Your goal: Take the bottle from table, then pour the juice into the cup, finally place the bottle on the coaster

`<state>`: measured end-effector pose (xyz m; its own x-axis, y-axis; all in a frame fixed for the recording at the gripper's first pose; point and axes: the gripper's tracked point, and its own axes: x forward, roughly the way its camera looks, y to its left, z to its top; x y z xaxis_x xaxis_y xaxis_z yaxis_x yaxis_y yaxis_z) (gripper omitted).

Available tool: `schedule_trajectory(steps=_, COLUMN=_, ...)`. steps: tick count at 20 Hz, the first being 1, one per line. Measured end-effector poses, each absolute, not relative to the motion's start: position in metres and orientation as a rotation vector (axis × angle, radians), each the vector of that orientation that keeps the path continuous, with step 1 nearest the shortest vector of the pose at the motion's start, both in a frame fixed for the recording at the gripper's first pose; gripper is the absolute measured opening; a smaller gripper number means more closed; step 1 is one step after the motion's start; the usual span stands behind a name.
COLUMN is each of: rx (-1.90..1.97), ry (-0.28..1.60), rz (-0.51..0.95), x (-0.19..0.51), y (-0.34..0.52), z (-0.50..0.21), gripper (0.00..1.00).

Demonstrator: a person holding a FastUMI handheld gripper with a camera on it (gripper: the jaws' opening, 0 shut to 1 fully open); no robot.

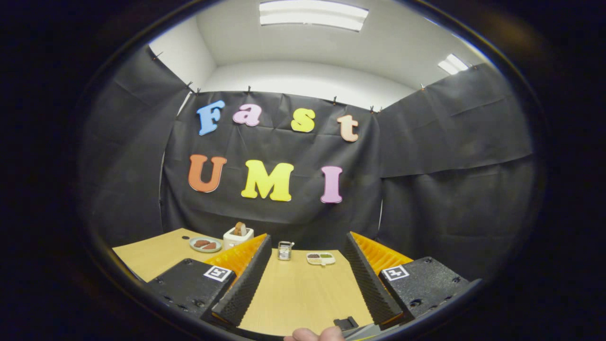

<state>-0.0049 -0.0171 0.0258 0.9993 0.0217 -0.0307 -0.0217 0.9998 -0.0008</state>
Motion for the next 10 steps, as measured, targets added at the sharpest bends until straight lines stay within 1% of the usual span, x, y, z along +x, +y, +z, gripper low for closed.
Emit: schedule_trajectory(steps=10, rx=-0.019, ry=0.042, rz=0.041, x=0.003, y=-0.003, z=0.023, gripper=1.0)
